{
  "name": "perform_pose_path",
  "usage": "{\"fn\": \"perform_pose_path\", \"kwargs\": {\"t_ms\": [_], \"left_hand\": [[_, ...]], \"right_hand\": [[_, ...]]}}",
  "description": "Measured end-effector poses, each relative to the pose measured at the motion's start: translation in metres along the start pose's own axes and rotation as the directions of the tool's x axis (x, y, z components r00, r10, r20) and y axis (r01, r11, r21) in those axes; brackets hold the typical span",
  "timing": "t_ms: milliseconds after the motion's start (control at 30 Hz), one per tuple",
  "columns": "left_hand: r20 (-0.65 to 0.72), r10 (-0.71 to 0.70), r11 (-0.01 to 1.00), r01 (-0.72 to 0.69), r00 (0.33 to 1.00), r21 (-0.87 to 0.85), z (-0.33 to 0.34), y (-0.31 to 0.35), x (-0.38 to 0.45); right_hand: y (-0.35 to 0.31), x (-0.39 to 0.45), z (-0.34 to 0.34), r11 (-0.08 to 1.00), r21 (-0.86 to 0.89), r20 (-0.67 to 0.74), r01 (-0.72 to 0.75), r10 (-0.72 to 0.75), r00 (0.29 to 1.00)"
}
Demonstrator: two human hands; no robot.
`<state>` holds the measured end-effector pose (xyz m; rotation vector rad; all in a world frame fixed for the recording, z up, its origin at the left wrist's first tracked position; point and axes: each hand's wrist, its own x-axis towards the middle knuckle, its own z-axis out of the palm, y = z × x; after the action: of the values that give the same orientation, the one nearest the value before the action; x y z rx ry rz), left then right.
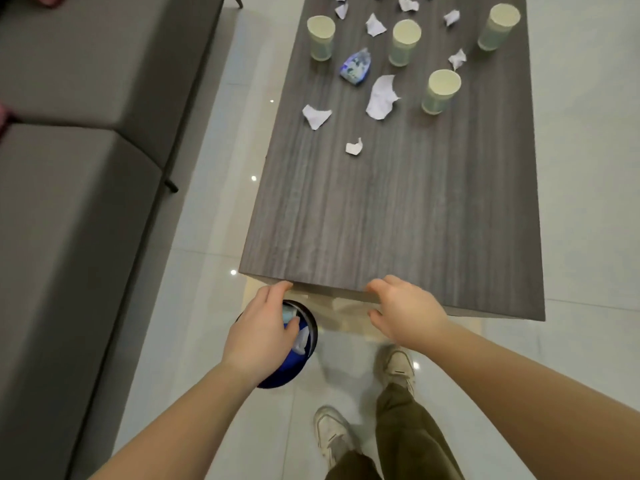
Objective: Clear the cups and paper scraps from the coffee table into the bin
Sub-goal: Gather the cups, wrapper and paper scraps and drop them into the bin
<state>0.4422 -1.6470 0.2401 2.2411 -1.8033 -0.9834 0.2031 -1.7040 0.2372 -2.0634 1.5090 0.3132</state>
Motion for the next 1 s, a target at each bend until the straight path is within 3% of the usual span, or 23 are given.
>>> {"fn": "perform_pose_path", "kwargs": {"t_ms": [200,433,733,1000], "left_hand": [[0.042,0.046,0.998,-0.047,0.998,0.033,0.004,0.037,0.039],[0.048,0.057,0.995,-0.061,0.997,0.082,-0.009,0.084,0.09],[-0.01,0.125,0.987,-0.124,0.992,0.105,-0.027,0.11,0.165],[-0.032,0.172,0.977,-0.167,0.985,0.131,-0.051,0.107,0.225]], "right_hand": [[0.043,0.02,-0.029,1.0,-0.018,0.014,-0.023,0.023,1.0],[0.07,0.064,-0.069,0.999,-0.001,0.031,0.047,-0.047,0.998],[0.074,0.129,-0.107,0.995,-0.017,-0.002,0.1,-0.1,0.995],[0.057,0.18,-0.129,0.999,0.004,-0.012,0.042,-0.042,0.999]]}}
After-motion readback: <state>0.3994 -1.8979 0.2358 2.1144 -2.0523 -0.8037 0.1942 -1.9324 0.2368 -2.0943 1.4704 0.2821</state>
